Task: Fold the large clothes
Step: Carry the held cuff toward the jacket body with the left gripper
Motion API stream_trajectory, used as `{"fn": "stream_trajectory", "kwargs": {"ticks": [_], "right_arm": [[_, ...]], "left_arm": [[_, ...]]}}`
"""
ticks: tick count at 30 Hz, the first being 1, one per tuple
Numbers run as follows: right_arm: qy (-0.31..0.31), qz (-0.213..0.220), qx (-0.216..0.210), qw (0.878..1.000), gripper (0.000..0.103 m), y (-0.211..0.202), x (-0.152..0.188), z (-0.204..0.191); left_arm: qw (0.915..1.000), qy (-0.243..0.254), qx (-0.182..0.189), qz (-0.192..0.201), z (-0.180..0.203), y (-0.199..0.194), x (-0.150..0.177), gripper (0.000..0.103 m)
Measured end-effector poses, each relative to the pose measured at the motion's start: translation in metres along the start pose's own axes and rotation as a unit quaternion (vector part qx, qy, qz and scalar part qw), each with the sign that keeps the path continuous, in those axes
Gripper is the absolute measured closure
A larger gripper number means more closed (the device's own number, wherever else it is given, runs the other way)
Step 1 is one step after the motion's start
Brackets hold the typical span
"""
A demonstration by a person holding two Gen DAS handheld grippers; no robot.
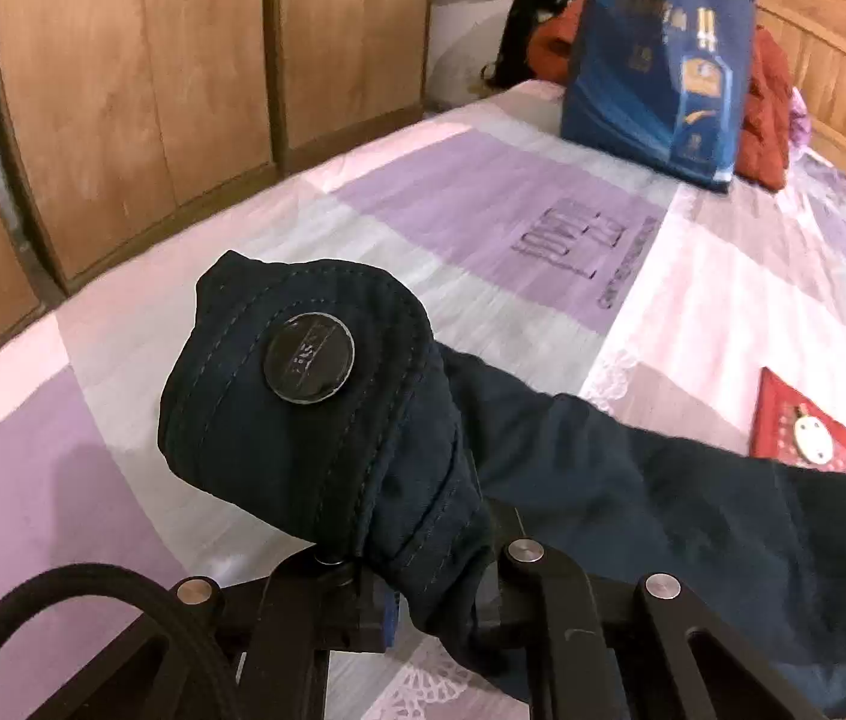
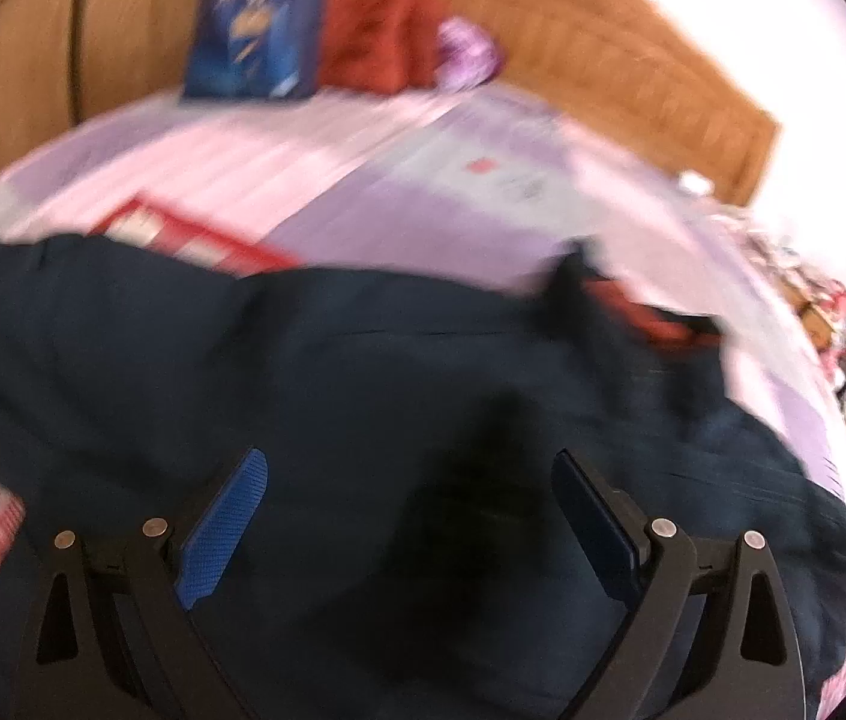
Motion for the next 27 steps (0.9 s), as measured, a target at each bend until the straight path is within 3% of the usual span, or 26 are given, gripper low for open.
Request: {"fn": "stream_trajectory", "kwargs": {"ticks": [2, 3, 6, 9, 11, 13, 15, 18, 19, 23, 27], "right_arm": [[-0.021, -0.094, 0.016, 0.995, 0.005, 0.045, 0.005, -0.022], [0.006, -0.085, 0.009, 0.996, 0.004, 0.048, 0.002, -0.019], [0.073, -0.109, -0.043, 0.99, 0.005, 0.054, 0.003, -0.002], [0.008, -0.063, -0.005, 0.998, 0.004, 0.032, 0.002, -0.014], [-0.02, -0.092, -0.015, 0.995, 0.005, 0.042, 0.015, -0.025], [0.024, -0.099, -0.031, 0.994, 0.006, 0.038, 0.01, -0.016], [0.047, -0.063, -0.038, 0.996, 0.007, 0.023, 0.008, -0.012], [-0.028, -0.105, -0.051, 0.993, 0.007, 0.027, 0.028, -0.033], [-0.039, -0.09, -0.046, 0.994, 0.007, 0.02, 0.03, -0.035], [0.008, -0.042, -0.079, 0.996, 0.007, -0.019, 0.033, -0.02], [0.023, -0.036, -0.076, 0.996, 0.007, -0.049, 0.041, 0.005]], "left_arm": [[0.9998, 0.014, 0.012, 0.007, 0.007, -0.011, -0.003, 0.089], [0.9995, 0.024, 0.01, 0.017, 0.01, -0.019, -0.005, 0.09], [0.9983, 0.033, 0.025, 0.041, 0.018, -0.041, -0.016, 0.09], [0.9961, 0.045, 0.041, 0.064, 0.028, -0.067, -0.027, 0.09], [0.9939, 0.059, 0.056, 0.075, 0.04, -0.084, -0.032, 0.091], [0.991, 0.077, 0.065, 0.088, 0.055, -0.102, -0.038, 0.091], [0.9861, 0.101, 0.08, 0.106, 0.073, -0.124, -0.043, 0.091], [0.9783, 0.124, 0.11, 0.125, 0.102, -0.158, -0.048, 0.091], [0.9757, 0.13, 0.119, 0.13, 0.111, -0.167, -0.049, 0.092], [0.9615, 0.164, 0.163, 0.149, 0.158, -0.208, -0.05, 0.092], [0.9476, 0.187, 0.209, 0.153, 0.215, -0.246, -0.042, 0.092]]}}
Point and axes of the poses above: each gripper's, at about its wrist camera, not at the fingertips, and y roughly the way its jaws point, z to its right, x to its underside, the point moved 4 cm from there along y, roughly the way its jaws point, and after that the axes turned 9 degrees about -x, right-handed, at the moved point
